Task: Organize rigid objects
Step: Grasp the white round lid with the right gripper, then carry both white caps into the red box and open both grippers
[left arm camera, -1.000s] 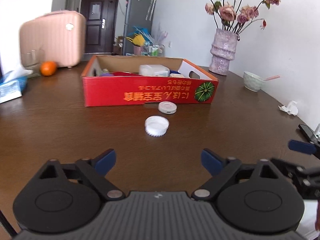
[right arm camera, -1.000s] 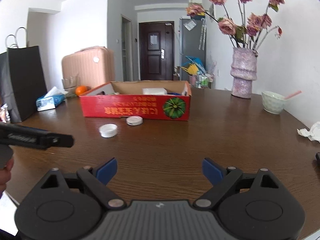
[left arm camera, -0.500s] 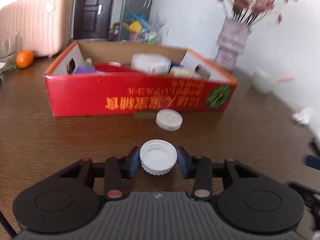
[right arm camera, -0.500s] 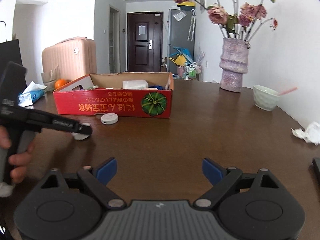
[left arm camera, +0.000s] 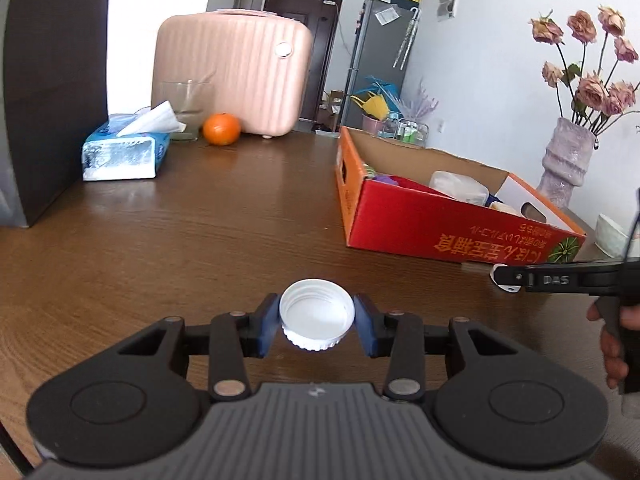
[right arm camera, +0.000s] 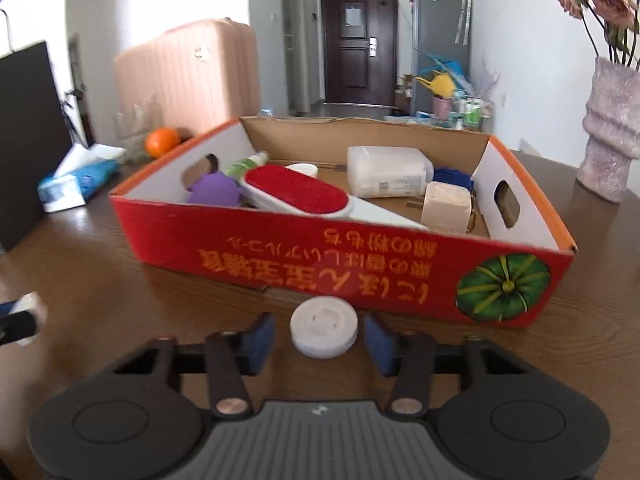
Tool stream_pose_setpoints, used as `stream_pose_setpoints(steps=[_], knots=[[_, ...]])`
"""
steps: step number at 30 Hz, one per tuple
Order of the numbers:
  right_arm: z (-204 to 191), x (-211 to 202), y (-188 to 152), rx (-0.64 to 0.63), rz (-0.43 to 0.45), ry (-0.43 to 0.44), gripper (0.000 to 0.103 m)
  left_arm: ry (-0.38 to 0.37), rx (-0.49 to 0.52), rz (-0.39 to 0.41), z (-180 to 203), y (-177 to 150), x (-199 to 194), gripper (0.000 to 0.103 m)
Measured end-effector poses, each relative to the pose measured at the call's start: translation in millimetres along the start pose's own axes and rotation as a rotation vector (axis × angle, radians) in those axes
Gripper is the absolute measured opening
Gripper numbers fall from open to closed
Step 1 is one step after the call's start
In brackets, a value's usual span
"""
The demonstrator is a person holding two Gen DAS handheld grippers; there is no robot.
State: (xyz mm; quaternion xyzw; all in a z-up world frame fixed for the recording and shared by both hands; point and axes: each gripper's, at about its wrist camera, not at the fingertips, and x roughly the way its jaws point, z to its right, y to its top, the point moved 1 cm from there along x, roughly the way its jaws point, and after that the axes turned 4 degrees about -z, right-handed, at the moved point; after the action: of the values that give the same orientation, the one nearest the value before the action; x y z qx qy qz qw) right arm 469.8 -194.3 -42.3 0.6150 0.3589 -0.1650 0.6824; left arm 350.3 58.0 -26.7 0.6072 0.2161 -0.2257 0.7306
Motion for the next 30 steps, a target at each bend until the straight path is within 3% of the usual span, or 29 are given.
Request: stream_pose_setpoints(steps=[3,4,8,14,21,26,30], knots=[[1,6,0,0.029,-0.011,-0.013,0.046,-0.014,0.005,0.004,1,1,-3,0.040],[0,5,-1,0.030,-0.011,-0.010,0.039,-0.022,0.006,0.007,1,0,-4,0.040],[-1,-10,-9,0.027,-0.009,0.012,0.038,-0.048,0.028,0.024,12,-1,-14,0.040],[0,-87,-47,-0.034,0.099,-0.015,0.038,-0.067,0.099,0.029,34,-11,-38,0.040],[31,-177,-116,0.066,0.143,-0.071,0.038,-0.140,0.193,0.020,80,-28,-67,0.040],[57,-210,-137,0.135,0.207,-0.098,0.038,-0.158,0.263,0.052,116,-31,-82,0.040],[73,-213,-144,0.164,0.229,-0.077,0.038,-0.147,0.288,0.065,131,-28,-83,0.040]])
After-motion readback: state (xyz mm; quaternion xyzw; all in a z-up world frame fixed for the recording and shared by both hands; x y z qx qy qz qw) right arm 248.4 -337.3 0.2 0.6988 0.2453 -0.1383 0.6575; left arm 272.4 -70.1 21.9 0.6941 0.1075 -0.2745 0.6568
